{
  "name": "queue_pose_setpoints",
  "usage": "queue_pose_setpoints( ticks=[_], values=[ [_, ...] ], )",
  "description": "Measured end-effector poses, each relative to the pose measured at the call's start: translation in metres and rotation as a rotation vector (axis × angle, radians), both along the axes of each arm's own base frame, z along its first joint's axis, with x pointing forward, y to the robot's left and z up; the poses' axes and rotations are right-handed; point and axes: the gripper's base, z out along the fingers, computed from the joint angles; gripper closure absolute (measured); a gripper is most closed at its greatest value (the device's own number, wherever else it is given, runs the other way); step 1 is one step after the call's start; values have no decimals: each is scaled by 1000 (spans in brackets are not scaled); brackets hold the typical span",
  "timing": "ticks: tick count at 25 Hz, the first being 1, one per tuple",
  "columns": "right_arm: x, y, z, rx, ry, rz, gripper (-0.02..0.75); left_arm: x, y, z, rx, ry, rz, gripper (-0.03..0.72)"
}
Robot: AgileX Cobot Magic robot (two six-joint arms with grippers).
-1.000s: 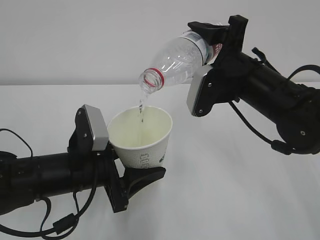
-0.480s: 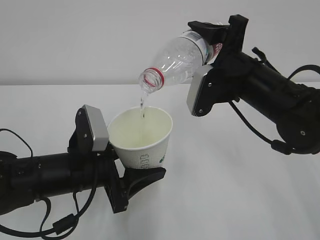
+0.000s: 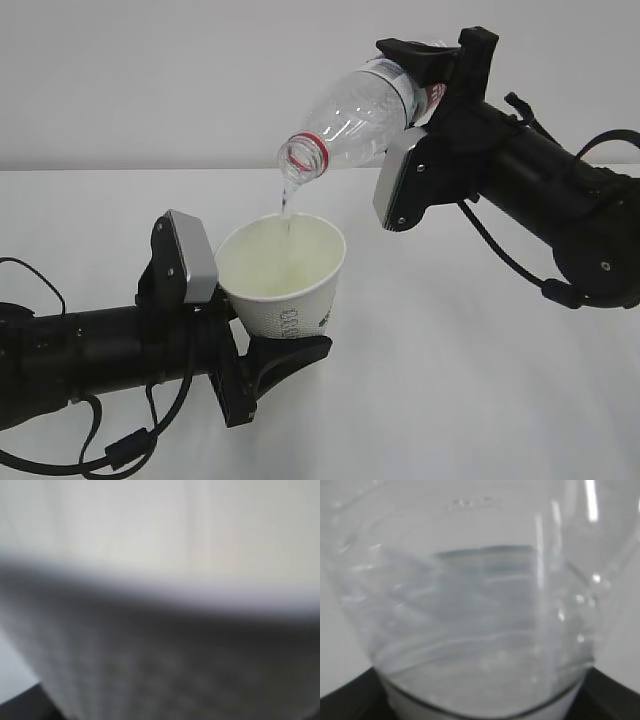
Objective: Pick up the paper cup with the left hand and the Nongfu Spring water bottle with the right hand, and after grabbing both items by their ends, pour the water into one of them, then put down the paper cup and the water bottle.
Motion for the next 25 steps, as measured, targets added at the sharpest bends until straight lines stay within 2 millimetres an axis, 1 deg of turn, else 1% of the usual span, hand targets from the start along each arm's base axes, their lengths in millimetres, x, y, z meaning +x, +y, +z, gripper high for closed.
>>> queue_pose_setpoints(
  ticks=[25],
  values=[
    [0,0,0,1,0,-2,214,-1,0,0,3,-1,-11,178]
  ],
)
